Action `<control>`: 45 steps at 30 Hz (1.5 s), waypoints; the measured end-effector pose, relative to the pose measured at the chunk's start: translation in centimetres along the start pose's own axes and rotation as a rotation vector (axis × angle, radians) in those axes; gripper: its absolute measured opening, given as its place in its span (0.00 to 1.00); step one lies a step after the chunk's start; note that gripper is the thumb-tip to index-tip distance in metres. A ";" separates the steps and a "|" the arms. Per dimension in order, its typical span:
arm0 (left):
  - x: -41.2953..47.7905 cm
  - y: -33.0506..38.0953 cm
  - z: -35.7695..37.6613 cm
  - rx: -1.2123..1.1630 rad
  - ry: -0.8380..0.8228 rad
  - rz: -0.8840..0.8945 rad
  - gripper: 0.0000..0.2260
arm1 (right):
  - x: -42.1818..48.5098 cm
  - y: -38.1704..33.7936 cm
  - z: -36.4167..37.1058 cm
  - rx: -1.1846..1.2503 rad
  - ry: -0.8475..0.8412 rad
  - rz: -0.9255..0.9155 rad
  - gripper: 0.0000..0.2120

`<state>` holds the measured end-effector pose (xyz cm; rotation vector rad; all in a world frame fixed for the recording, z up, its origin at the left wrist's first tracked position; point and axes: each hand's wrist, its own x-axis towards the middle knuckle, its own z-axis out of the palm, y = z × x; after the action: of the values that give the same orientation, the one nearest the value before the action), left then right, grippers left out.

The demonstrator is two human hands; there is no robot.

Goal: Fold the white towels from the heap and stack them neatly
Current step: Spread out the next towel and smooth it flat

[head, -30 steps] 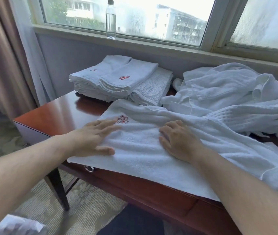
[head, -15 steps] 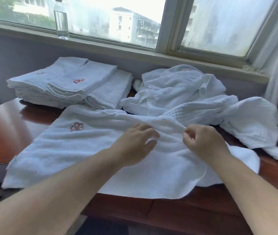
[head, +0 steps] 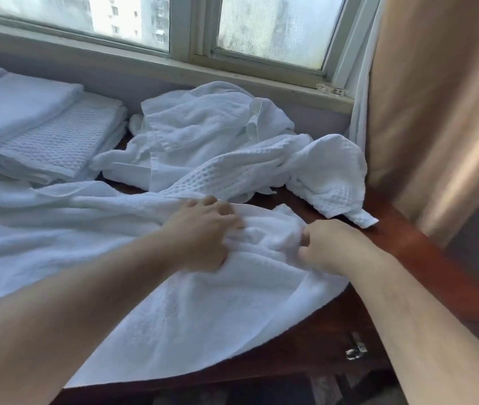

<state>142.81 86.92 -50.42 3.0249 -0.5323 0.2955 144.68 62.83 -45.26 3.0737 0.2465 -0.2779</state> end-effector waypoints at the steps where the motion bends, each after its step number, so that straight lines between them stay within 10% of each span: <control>1: 0.4 -0.1 0.2 -0.046 -0.063 0.020 0.26 | 0.3 0.1 0.1 -0.006 0.016 0.002 0.10; 12: 5.4 1.6 3.2 -0.106 -0.096 -0.345 0.26 | -3.2 4.3 0.6 -0.191 -0.159 0.257 0.10; 17: 4.0 2.3 3.0 -0.088 0.089 -0.156 0.22 | -1.7 2.6 -0.3 0.088 0.097 -0.125 0.05; 20: 2.0 1.4 3.5 -0.092 -0.003 -0.087 0.31 | 0.7 0.4 2.3 0.294 0.074 -0.244 0.19; 27: -1.6 1.2 3.3 -0.050 -0.036 0.102 0.31 | 1.1 1.1 3.7 -0.049 -0.111 0.200 0.16; 30: -2.8 2.1 2.5 -0.150 0.030 0.205 0.23 | 1.2 0.1 3.6 0.075 0.053 0.223 0.16; 34: -2.3 0.5 1.1 -0.208 0.241 -0.056 0.18 | 2.0 -1.3 5.3 0.261 0.112 0.002 0.30; 39: -2.3 -2.3 2.5 0.000 -0.036 -0.170 0.30 | 3.8 -0.5 5.4 0.170 0.034 0.303 0.32; 45: -0.3 -7.5 2.7 -0.020 -0.068 -0.148 0.36 | 6.1 -5.2 5.4 0.178 0.047 -0.157 0.31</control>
<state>145.54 93.82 -53.26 3.0427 -0.3104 0.1787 148.77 68.58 -51.87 3.2438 0.4923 -0.2460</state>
